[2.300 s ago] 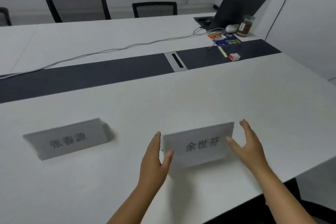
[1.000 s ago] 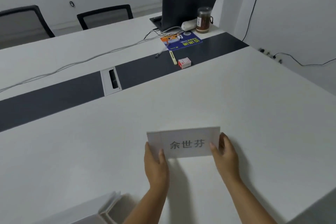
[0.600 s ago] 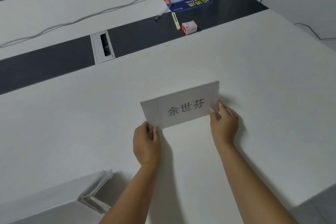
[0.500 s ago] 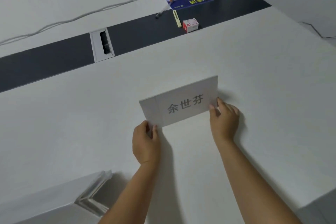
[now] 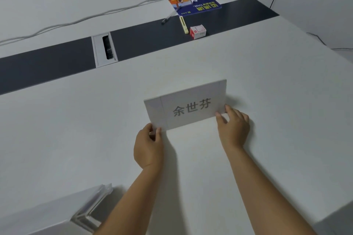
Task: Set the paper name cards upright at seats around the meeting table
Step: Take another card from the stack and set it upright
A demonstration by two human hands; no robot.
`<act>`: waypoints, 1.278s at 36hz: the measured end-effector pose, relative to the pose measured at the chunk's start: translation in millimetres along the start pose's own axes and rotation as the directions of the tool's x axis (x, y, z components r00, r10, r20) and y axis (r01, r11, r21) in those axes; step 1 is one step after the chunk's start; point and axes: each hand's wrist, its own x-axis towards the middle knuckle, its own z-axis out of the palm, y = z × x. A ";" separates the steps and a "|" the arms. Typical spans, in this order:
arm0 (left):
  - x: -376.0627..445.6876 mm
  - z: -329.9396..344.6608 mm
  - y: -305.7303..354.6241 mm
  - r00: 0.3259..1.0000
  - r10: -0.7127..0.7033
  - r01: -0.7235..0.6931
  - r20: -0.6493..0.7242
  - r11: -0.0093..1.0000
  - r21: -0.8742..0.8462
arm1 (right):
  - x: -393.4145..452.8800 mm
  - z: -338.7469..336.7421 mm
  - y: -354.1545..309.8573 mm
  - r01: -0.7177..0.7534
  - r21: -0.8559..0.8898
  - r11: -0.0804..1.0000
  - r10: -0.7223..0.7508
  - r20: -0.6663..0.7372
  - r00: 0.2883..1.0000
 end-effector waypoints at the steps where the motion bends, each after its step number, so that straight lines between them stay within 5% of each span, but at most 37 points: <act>1: -0.3 0.0 0.4 1.000 -0.001 0.001 -0.002 1.000 -0.004 | 0.0 -0.3 -0.7 0.001 -0.002 1.000 -0.001 0.004 1.000; 19: -2.2 -0.7 5.4 0.999 -0.035 0.035 -0.007 0.999 -0.038 | 0.9 0.7 -5.3 0.019 -0.109 0.994 -0.009 0.089 0.996; 25: -14.5 -14.4 12.9 0.994 -0.089 0.098 0.059 0.981 -0.167 | -6.6 -10.2 -7.9 -0.044 0.022 0.999 0.044 0.023 0.999; 30: -47.8 -39.5 16.7 0.987 -0.068 0.107 0.145 0.954 -0.281 | -46.1 -31.6 -9.2 -0.042 0.031 0.999 0.038 0.124 0.992; 34: -72.8 -70.5 27.4 0.982 0.024 0.042 0.185 0.937 -0.346 | -95.0 -45.3 -10.3 -0.105 0.064 0.992 0.089 0.224 0.971; 38: -81.1 -118.2 35.9 0.983 0.146 -0.087 0.114 0.907 -0.412 | -134.5 -65.8 -36.5 -0.293 0.272 0.917 0.183 0.367 0.912; 46: -91.1 -242.6 6.1 0.902 0.431 -0.374 0.006 0.791 -0.485 | -217.4 -85.4 -139.7 -0.242 0.376 0.895 -0.047 0.618 0.785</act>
